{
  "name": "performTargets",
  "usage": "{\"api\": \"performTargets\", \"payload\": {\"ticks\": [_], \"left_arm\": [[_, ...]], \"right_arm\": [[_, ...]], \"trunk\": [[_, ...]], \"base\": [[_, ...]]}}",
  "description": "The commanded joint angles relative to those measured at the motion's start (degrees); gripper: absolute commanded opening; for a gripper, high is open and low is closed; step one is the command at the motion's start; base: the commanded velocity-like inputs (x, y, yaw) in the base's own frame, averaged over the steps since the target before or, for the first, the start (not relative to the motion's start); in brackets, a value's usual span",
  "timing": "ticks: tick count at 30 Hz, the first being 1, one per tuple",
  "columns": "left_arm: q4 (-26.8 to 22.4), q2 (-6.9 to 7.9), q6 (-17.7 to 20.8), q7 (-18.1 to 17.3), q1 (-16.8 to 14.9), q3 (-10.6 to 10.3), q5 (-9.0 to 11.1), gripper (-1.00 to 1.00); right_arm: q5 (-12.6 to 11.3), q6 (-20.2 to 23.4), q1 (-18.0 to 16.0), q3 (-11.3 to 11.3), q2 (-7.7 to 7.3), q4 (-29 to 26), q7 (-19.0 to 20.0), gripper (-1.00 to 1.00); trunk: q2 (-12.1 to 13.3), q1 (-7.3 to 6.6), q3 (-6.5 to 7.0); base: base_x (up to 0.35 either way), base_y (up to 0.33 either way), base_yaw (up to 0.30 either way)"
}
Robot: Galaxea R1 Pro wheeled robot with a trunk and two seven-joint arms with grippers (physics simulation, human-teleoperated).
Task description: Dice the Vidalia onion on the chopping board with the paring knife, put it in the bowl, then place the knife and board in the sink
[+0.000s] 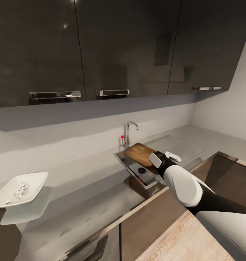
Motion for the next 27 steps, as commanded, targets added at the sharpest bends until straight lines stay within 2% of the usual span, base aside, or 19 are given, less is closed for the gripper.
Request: {"api": "performTargets", "payload": {"ticks": [1, 4, 5, 8, 15, 27], "left_arm": [[0.24, -0.02, -0.10, -0.04, -0.10, -0.04, 0.41, 1.00], [0.24, -0.28, 4.19, -0.24, -0.10, -0.04, 0.41, 1.00], [0.24, -0.80, 6.19, -0.35, -0.10, -0.04, 0.41, 1.00], [0.30, -2.43, 8.33, -0.47, 0.86, -0.04, 0.41, 1.00], [0.33, -3.48, 8.44, -0.62, 4.51, -0.04, 0.41, 1.00], [0.31, -3.69, 8.41, -0.55, 4.90, -0.04, 0.41, 1.00]], "right_arm": [[0.70, 0.61, -0.04, -0.26, 0.04, -0.06, -0.06, -1.00], [0.70, 0.61, -0.04, -0.22, 0.04, 0.13, 0.18, -1.00], [0.70, 0.61, -0.04, -0.21, 0.04, 0.17, 0.26, -1.00], [0.70, 0.61, -0.04, -0.21, 0.04, 0.19, 0.37, -1.00], [0.70, 0.58, -0.04, -0.21, 0.04, 0.27, 0.56, -1.00], [0.69, 0.30, -0.04, -0.55, 0.04, 0.12, -0.03, -1.00]], "trunk": [[-0.07, 0.01, -0.09], [-0.07, 0.01, -0.09], [-0.07, 0.01, -0.09], [-0.07, 0.01, -0.09], [-0.07, 0.01, -0.09], [-0.07, 0.01, -0.09]], "base": [[0.000, 0.000, 0.000], [0.000, 0.000, 0.000], [0.000, 0.000, 0.000], [0.000, 0.000, 0.000], [0.000, 0.000, 0.000], [0.000, 0.000, 0.000]]}}
